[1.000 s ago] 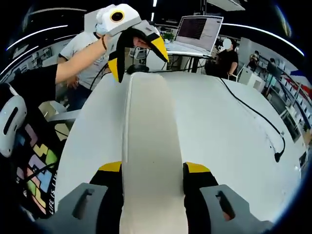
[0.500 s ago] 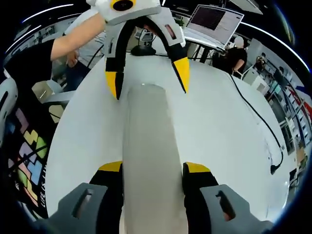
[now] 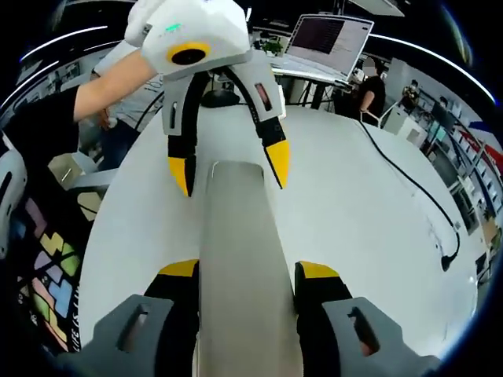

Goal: Arrange the utensils inside the cutlery case until each visible utensil rests in its matching compartment.

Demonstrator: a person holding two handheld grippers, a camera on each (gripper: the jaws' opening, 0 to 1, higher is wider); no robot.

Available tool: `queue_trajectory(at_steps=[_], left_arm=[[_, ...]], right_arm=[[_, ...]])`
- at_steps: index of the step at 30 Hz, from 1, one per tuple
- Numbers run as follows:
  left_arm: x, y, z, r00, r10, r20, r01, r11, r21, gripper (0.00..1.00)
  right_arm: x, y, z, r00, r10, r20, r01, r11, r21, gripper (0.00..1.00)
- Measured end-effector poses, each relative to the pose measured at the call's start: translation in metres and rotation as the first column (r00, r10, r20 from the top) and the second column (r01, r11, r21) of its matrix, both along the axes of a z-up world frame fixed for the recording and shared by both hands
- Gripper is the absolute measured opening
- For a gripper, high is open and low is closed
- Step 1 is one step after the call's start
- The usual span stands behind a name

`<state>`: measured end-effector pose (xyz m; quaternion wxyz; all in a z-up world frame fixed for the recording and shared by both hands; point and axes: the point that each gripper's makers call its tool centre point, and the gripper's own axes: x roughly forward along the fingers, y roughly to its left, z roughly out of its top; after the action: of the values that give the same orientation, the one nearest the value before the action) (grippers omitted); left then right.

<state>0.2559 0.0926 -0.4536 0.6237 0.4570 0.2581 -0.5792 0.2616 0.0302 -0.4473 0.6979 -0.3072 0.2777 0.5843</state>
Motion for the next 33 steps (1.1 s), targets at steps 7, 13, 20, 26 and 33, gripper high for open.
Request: queue_trajectory(at_steps=[7, 13, 20, 26, 33], left_arm=[[0.003, -0.002, -0.009, 0.999, 0.027, -0.045, -0.026, 1.000, 0.017, 0.56], [0.002, -0.001, -0.009, 0.996, 0.038, -0.083, -0.037, 0.999, 0.016, 0.51], [0.004, 0.000, -0.011, 0.986, 0.080, -0.148, -0.083, 0.996, -0.015, 0.51], [0.006, 0.001, -0.011, 0.980, 0.098, -0.173, -0.104, 0.994, -0.026, 0.51], [0.007, 0.003, -0.011, 0.969, 0.138, -0.206, -0.144, 0.990, -0.014, 0.52]], right_arm=[[0.001, -0.003, 0.004, 1.000, -0.031, 0.000, 0.031, 0.999, 0.034, 0.48], [0.000, -0.003, 0.011, 0.999, -0.040, 0.008, 0.040, 0.997, 0.070, 0.48], [0.000, 0.001, 0.012, 0.999, -0.034, 0.041, 0.030, 0.995, 0.091, 0.48], [0.000, 0.005, 0.016, 0.995, -0.014, 0.104, 0.003, 0.994, 0.107, 0.47], [0.004, 0.011, 0.010, 0.996, -0.034, 0.087, 0.023, 0.991, 0.129, 0.48]])
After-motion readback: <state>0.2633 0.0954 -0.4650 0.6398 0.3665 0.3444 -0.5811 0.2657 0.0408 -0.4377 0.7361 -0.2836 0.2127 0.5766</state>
